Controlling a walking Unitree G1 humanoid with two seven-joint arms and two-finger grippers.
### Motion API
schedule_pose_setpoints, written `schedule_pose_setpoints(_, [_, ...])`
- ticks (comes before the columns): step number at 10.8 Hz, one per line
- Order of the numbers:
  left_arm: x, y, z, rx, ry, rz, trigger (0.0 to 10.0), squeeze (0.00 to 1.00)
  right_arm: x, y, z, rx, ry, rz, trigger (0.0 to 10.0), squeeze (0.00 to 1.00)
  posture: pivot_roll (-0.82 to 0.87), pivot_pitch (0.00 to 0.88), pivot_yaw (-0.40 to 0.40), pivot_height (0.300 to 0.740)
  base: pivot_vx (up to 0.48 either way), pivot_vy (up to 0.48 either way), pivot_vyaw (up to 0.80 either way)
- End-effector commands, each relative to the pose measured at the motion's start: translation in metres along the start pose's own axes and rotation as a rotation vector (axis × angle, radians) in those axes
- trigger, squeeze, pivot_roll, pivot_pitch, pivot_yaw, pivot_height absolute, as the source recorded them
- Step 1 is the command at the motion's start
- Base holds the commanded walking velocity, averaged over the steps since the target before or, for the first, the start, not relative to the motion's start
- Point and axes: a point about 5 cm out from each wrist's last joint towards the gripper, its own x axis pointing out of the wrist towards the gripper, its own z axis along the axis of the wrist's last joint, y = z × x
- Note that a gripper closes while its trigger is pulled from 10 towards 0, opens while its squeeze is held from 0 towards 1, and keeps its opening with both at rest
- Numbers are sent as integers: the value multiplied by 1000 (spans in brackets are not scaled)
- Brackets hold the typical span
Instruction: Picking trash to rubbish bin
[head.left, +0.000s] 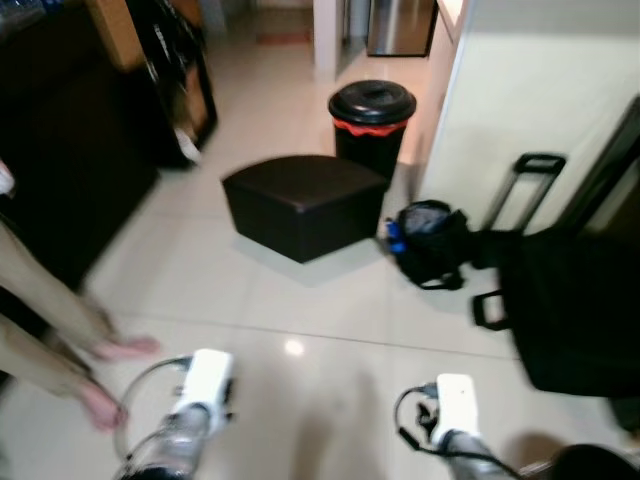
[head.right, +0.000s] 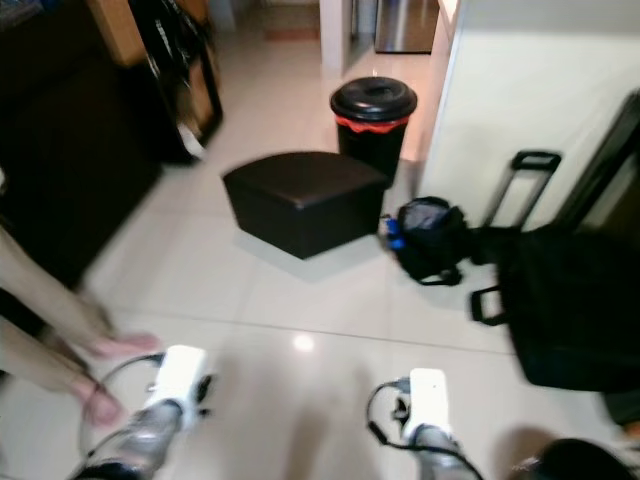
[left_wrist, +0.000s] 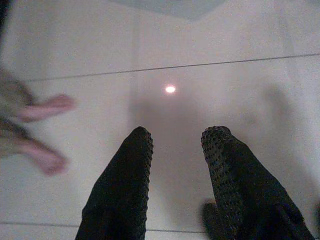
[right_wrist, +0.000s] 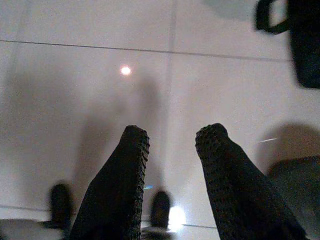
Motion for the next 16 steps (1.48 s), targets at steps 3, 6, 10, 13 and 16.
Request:
schedule_pose_setpoints(3, [4,-19,12,54,-28,-59,10000,0,4,-28,35,-8,-94,-51,10000,0,-47,0,-69,740,0,0,0])
schedule_pose_setpoints(6, [8,-33,30,7,-66,-61,10000,0,6,-47,62,29,-148,-102,10000,0,-41,0,-95,740,0,0,0])
schedule_pose_setpoints(10, [6,11,21,49,-38,13,10000,0,11,0,52,76,-125,-15,10000,0,-31,0,46,740,0,0,0])
schedule_pose_setpoints(13, [7,9,23,35,-49,22,10000,0,11,1,53,64,-127,1,10000,0,-17,0,32,740,0,0,0])
schedule_pose_setpoints(16, [10,-22,35,-11,-74,-30,10000,0,10,-32,73,11,-166,-55,10000,0,-33,0,-76,740,0,0,0])
